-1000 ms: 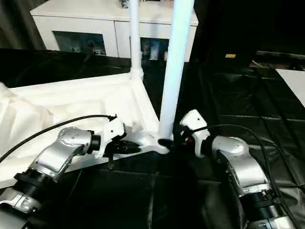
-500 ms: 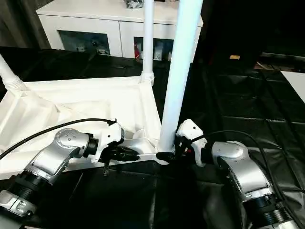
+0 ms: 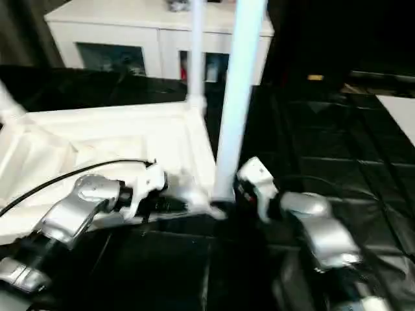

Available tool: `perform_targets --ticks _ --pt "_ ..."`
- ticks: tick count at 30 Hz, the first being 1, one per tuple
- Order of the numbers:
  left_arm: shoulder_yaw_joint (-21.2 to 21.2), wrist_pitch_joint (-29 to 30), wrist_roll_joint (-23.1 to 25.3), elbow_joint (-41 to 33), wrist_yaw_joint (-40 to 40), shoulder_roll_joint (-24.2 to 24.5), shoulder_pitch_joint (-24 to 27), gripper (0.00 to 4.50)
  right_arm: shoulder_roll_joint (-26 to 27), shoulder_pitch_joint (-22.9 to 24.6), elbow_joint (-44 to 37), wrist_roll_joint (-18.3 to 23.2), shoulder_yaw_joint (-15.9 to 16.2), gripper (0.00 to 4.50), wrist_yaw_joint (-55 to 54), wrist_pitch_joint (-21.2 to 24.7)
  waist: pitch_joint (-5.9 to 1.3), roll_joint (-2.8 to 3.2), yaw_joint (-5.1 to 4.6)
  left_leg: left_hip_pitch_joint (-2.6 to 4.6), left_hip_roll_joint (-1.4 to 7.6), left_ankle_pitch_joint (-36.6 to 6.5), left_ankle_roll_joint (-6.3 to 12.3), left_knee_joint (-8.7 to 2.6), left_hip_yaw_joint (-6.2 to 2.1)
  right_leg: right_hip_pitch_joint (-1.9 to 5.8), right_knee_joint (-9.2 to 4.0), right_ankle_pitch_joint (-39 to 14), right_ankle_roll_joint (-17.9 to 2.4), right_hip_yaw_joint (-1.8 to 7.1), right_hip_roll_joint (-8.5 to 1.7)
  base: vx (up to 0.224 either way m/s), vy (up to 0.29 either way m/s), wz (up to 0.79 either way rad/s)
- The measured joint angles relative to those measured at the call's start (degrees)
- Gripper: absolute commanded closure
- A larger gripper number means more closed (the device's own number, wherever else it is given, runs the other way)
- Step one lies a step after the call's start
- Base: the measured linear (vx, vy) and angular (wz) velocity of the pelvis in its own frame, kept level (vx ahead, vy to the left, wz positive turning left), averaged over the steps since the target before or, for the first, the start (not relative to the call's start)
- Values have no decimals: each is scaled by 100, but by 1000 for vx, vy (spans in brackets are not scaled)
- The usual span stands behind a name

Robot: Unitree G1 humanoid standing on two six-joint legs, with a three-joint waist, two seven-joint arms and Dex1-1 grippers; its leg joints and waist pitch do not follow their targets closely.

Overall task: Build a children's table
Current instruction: Rotate leg to tighten

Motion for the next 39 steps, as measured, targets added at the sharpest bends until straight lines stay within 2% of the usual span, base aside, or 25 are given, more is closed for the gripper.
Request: perform_targets --ticks 5,9,11,12,14,17,21,24,26,29,32,34,39 --pt "237 504 139 733 1530 -927 -509 450 1253 -706 962 -270 -558 183 -2583 84 -7 -11 -144 3 -4 3 -5 4 -1 2 -8 0 3 2 -1 0 0 0" --pt "254 608 240 1006 2160 -1354 -711 450 1751 -1013 1471 -563 -647 183 -3731 -221 -11 -7 -165 5 -6 3 -6 -1 -3 7 -13 9 -10 1 -2 0 0 0" --pt "265 554 303 1061 2279 -1409 -738 450 1858 -1084 1643 -618 -712 183 -3848 -409 -13 -5 -164 5 -6 3 -5 -3 -4 7 -13 13 -17 -1 -2 0 0 0" --pt "265 522 321 1062 2278 -1409 -738 450 1860 -1079 1656 -617 -735 148 -3800 -471 -13 -4 -163 4 -6 3 -5 -3 -4 6 -13 13 -16 0 -2 0 0 0" --pt "255 463 351 1065 2247 -1392 -737 450 1856 -1049 1668 -637 -762 113 -3700 -566 -13 -4 -163 3 -6 3 -5 -5 -4 5 -14 12 -15 0 -1 0 0 0" --pt "217 286 383 1090 2193 -1289 -734 450 1809 -892 1499 -646 -695 101 -3408 -663 -10 2 -182 2 -6 3 -5 -10 -4 1 -14 12 -15 -1 -1 0 0 0" --pt "212 182 385 1091 2083 -1173 -729 450 1519 -746 1222 -644 -456 61 -2919 -613 -6 7 -184 1 -4 3 -5 -24 -5 -11 -12 14 -15 -5 2 0 0 0" --pt "211 78 384 1076 1969 -1028 -705 450 1048 -653 773 -615 -225 33 -2144 -524 -5 9 -183 0 -1 3 -5 -27 -6 -14 -12 14 -15 -6 5 0 0 0" --pt "197 -6 385 979 1782 -888 -640 450 399 -556 295 -512 -65 27 -1335 -364 -3 14 -149 -4 -2 3 -5 -26 -7 -13 -15 11 -11 -7 4 0 0 0" --pt "166 -150 354 802 1354 -610 -516 450 -289 -323 -173 -413 83 27 -343 -265 -3 14 -125 -7 0 3 -4 -23 -7 -16 -17 8 -7 -7 5 0 0 0" --pt "-16 -480 146 383 404 -163 -215 450 -1106 182 -697 -121 236 27 781 -101 -2 16 -41 -11 2 2 -2 -27 -5 -18 -21 -5 -1 -7 5 0 0 0" --pt "-104 -562 -58 91 -291 156 5 450 -1371 355 -868 45 253 27 1240 4 -2 16 -2 -10 4 2 -2 -29 -5 -18 -17 -8 -3 -8 5 0 0 0" --pt "-364 -472 -164 -281 -1101 424 115 450 -1476 441 -1179 215 395 27 1676 132 -1 14 144 -4 1 2 -2 -19 6 5 -16 -6 -6 4 -3 0 0 0"
